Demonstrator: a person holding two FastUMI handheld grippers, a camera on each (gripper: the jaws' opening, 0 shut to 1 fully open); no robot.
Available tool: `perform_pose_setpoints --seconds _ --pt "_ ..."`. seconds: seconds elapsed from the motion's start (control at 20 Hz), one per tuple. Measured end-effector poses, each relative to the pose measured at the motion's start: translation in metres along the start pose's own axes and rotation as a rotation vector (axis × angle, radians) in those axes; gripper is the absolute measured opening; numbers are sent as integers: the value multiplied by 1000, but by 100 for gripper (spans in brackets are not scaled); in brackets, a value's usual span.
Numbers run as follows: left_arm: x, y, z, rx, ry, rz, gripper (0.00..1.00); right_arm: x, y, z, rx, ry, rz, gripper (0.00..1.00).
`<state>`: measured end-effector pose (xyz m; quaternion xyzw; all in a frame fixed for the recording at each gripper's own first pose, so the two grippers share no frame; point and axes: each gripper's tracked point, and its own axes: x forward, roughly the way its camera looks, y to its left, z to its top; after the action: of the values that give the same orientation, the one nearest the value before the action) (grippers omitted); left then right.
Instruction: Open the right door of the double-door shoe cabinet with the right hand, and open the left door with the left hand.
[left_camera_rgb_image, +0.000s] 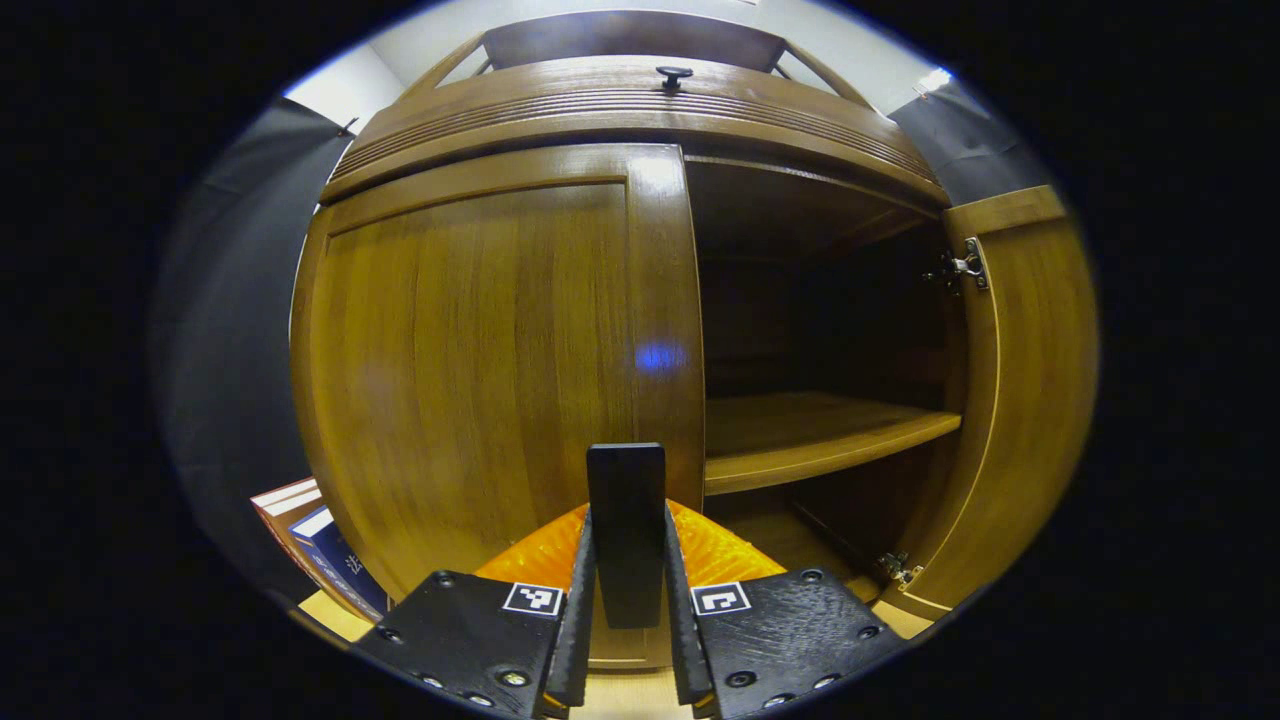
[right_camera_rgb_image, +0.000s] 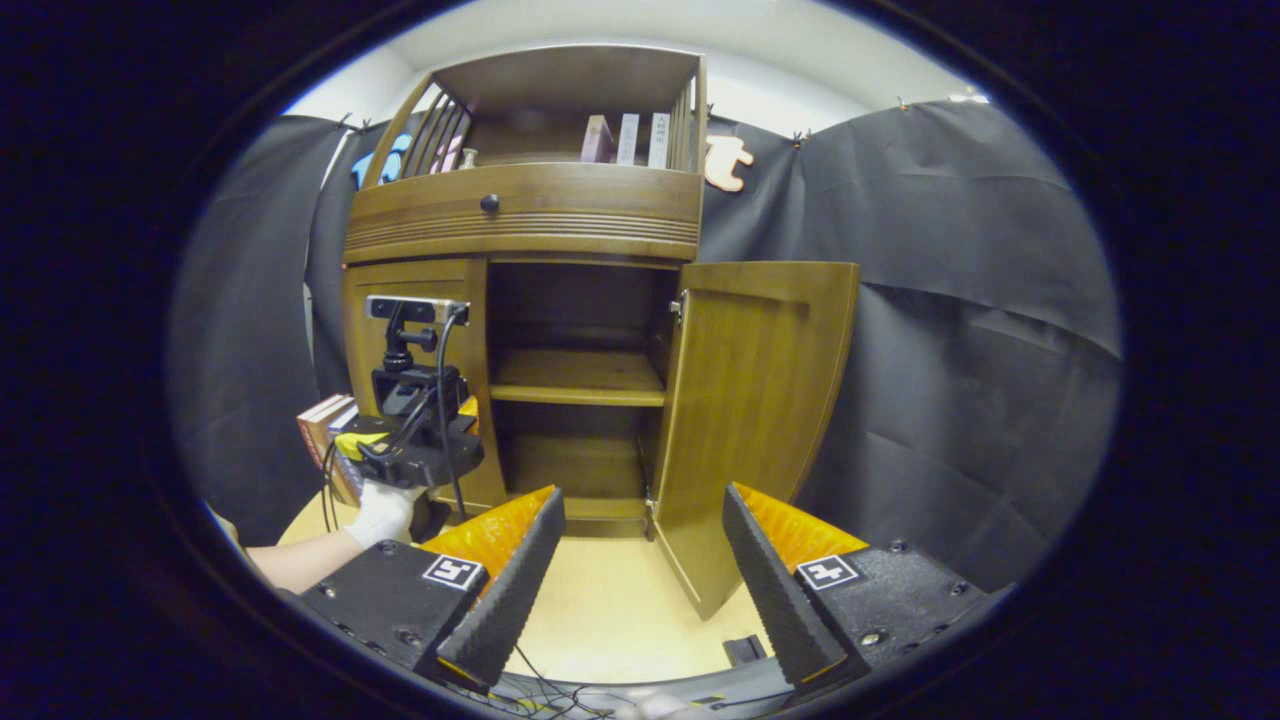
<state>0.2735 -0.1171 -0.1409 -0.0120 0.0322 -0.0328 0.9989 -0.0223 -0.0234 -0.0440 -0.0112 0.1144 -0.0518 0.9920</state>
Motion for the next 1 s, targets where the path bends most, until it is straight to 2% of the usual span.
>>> perform_pose_setpoints --seconds 0.05,0.1,0.15,0.2,0.5,0.75,1.0 --pt "-1 -1 0 -15 7 -6 37 -1 0 -3 -3 2 1 99" --pt "-1 1 -1 -18 8 -17 37 -4 0 -5 -4 5 6 99" --pt "-3 0 -1 -17 14 -30 34 -5 0 -7 -1 8 10 100" --pt "-6 1 -1 -9 12 -44 24 -7 -1 -9 4 11 15 99" --pt "-30 2 -3 1 24 -95 24 -15 -18 -12 61 -11 36 100" --pt "-56 8 -4 -15 38 -135 24 -18 -30 -12 88 -24 90 99" --pt "-81 17 -6 10 51 -117 24 -16 -46 -7 104 -34 127 98"
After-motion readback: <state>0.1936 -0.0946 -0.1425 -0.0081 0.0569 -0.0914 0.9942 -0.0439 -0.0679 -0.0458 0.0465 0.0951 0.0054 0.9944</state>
